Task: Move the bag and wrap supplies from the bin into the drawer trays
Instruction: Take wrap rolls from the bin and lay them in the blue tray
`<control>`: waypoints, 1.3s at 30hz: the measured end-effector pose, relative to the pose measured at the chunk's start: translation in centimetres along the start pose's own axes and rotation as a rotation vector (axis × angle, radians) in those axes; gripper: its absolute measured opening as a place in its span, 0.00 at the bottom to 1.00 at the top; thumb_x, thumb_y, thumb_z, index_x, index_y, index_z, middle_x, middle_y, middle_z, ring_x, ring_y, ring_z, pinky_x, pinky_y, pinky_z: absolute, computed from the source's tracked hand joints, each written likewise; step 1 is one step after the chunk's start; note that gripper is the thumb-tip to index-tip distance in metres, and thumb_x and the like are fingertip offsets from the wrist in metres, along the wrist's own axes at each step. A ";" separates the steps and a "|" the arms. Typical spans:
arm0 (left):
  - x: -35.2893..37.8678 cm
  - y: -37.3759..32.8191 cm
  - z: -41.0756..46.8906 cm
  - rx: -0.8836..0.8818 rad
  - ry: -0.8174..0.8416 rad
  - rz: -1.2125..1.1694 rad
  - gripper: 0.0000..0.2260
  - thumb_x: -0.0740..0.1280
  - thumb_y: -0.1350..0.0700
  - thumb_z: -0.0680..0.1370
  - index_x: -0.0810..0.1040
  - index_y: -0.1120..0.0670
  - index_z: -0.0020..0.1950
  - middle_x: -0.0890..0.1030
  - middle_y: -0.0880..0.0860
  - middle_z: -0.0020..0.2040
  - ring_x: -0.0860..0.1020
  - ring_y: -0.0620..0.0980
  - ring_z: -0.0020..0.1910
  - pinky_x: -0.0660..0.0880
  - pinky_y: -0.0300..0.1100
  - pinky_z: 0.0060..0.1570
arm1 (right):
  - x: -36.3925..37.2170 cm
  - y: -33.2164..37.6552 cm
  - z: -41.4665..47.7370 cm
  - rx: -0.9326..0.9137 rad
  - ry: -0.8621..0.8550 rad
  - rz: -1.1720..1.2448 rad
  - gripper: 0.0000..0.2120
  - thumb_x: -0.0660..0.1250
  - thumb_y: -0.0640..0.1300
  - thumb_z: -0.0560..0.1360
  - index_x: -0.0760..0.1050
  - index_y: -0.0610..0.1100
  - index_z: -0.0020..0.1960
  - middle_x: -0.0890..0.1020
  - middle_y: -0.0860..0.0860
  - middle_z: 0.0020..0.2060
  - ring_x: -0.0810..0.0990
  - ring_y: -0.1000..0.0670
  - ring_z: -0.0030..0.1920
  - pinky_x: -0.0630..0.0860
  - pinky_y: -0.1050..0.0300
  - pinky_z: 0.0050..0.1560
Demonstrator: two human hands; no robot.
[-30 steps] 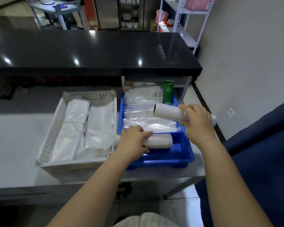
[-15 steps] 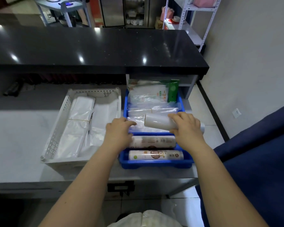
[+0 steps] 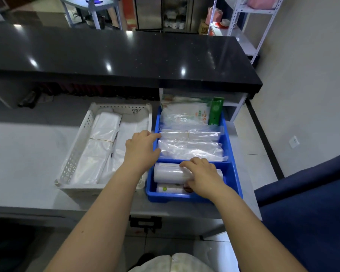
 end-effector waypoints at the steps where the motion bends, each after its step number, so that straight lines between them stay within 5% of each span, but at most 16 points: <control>1: 0.2 -0.2 -0.1 0.003 0.008 0.002 0.21 0.66 0.50 0.76 0.70 0.44 0.69 0.74 0.52 0.63 0.69 0.54 0.63 0.66 0.51 0.58 | -0.1 -0.1 0.1 -0.006 0.009 0.020 0.26 0.67 0.46 0.71 0.65 0.58 0.67 0.70 0.52 0.62 0.66 0.46 0.61 0.65 0.48 0.62; 7: 1.0 -0.7 -0.8 0.005 0.031 0.019 0.20 0.64 0.48 0.77 0.70 0.44 0.69 0.74 0.51 0.64 0.69 0.54 0.62 0.68 0.51 0.58 | -1.5 -0.5 0.6 -0.037 0.003 0.191 0.24 0.69 0.54 0.71 0.68 0.57 0.66 0.72 0.55 0.63 0.68 0.50 0.63 0.68 0.48 0.64; 23: -4.4 2.4 -0.4 0.006 -0.125 0.042 0.20 0.64 0.49 0.76 0.69 0.45 0.69 0.74 0.50 0.62 0.68 0.53 0.63 0.65 0.52 0.59 | -7.2 8.6 6.3 -0.228 -0.184 0.131 0.18 0.68 0.46 0.74 0.73 0.51 0.63 0.76 0.53 0.61 0.68 0.49 0.64 0.68 0.48 0.64; 30: -9.2 14.0 -4.3 -0.048 -0.181 0.041 0.20 0.64 0.50 0.76 0.69 0.45 0.68 0.73 0.48 0.62 0.69 0.53 0.62 0.64 0.50 0.60 | -4.3 19.7 7.4 -0.283 -0.189 0.077 0.18 0.68 0.49 0.75 0.72 0.52 0.63 0.75 0.55 0.62 0.68 0.50 0.64 0.68 0.50 0.64; 39: -17.0 37.8 -16.0 -0.299 -0.240 0.197 0.20 0.62 0.47 0.76 0.68 0.43 0.69 0.72 0.48 0.65 0.67 0.53 0.64 0.61 0.52 0.62 | 4.1 45.0 11.5 -0.562 -0.158 -0.021 0.18 0.68 0.50 0.74 0.72 0.52 0.63 0.76 0.54 0.62 0.69 0.48 0.64 0.68 0.50 0.63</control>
Point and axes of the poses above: each hand's wrist, its own z-axis towards the middle knuckle, its own x-axis out of the palm, y = z × x, the point moved 2 cm from there along z, towards the middle knuckle
